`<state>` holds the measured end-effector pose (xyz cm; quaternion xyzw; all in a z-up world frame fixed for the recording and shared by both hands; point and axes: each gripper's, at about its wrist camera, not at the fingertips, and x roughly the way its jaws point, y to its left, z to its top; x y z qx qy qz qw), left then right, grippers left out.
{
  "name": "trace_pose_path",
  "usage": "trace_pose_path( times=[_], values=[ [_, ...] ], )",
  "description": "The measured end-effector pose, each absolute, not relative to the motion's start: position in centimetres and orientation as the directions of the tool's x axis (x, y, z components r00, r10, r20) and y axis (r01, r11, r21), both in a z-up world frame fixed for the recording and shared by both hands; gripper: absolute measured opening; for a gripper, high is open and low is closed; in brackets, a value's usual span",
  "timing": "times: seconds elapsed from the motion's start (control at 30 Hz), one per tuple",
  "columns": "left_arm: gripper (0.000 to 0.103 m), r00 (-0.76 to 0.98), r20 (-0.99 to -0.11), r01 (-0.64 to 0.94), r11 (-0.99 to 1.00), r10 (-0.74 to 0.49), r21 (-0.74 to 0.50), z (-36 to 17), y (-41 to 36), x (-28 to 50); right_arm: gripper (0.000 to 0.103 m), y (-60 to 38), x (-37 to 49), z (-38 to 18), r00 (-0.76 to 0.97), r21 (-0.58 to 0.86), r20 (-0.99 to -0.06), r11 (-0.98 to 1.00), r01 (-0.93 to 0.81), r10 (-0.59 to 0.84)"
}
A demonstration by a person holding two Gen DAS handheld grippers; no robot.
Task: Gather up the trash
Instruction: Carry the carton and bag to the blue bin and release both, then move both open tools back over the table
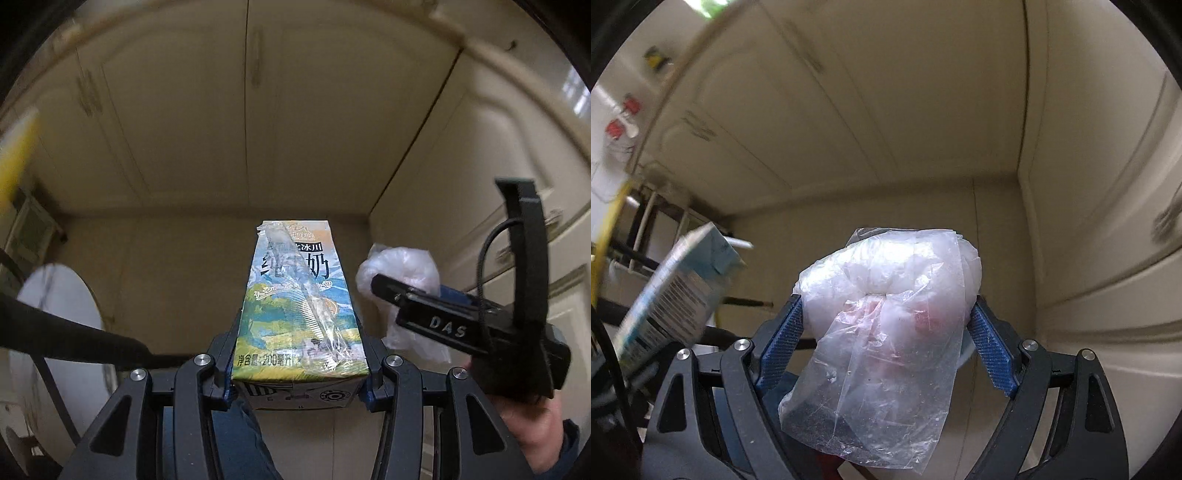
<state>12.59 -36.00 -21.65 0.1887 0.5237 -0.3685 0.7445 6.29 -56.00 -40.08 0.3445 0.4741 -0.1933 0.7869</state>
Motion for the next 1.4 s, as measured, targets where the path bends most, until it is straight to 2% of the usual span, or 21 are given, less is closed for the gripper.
trace_pose_path(
  times=[0.2,0.3,0.37,0.43,0.67,0.87,1.0,1.17,1.3,1.4],
  values=[
    [0.047,0.1,-0.954,0.733,0.67,-0.281,-0.121,-26.8,-40.0,16.4,0.086,-56.9,7.8,-45.4,0.416,0.368,-0.905,0.651,0.664,0.087],
    [0.052,0.083,-0.959,0.731,0.67,-0.27,-0.126,-27.8,-41.2,17.9,0.091,-57.2,8.6,-46.8,0.409,0.381,-0.906,0.627,0.68,0.108],
    [0.056,0.082,-0.962,0.721,0.681,-0.262,-0.124,-28.2,-41.6,19.1,0.093,-57.4,8.7,-48.1,0.392,0.38,-0.912,0.617,0.689,0.123],
    [0.057,0.093,-0.961,0.723,0.681,-0.26,-0.115,-28.2,-42.0,19.7,0.102,-57.8,8.0,-49.2,0.379,0.377,-0.916,0.61,0.697,0.133],
    [0.06,0.176,-0.944,0.738,0.672,-0.28,-0.062,-26.9,-41.8,17.9,0.103,-58.3,6.1,-49.4,0.383,0.373,-0.917,0.569,0.732,0.109],
    [0.061,0.268,-0.897,0.745,0.666,-0.351,-0.038,-21.5,-37.0,14.4,0.103,-57.7,4.8,-45.2,0.436,0.391,-0.898,0.555,0.734,0.055],
    [0.067,0.352,-0.829,0.753,0.658,-0.433,-0.024,-16.2,-33.3,12.7,0.103,-55.8,3.9,-39.1,0.499,0.387,-0.866,0.592,0.707,-0.03],
    [0.096,0.503,-0.701,0.727,0.686,-0.505,0.028,-9.4,-28.3,10.3,0.103,-52.7,3.9,-30.9,0.596,0.392,-0.795,0.651,0.65,-0.116],
    [0.103,0.591,-0.614,0.69,0.723,-0.523,0.049,-5.9,-22.6,10.8,0.103,-49.5,4.7,-24.6,0.674,0.395,-0.723,0.71,0.583,-0.151],
    [0.102,0.644,-0.573,0.638,0.769,-0.506,0.038,-3.9,-18.2,12.4,0.103,-47.0,5.7,-20.4,0.717,0.383,-0.676,0.75,0.539,-0.17]
  ],
)
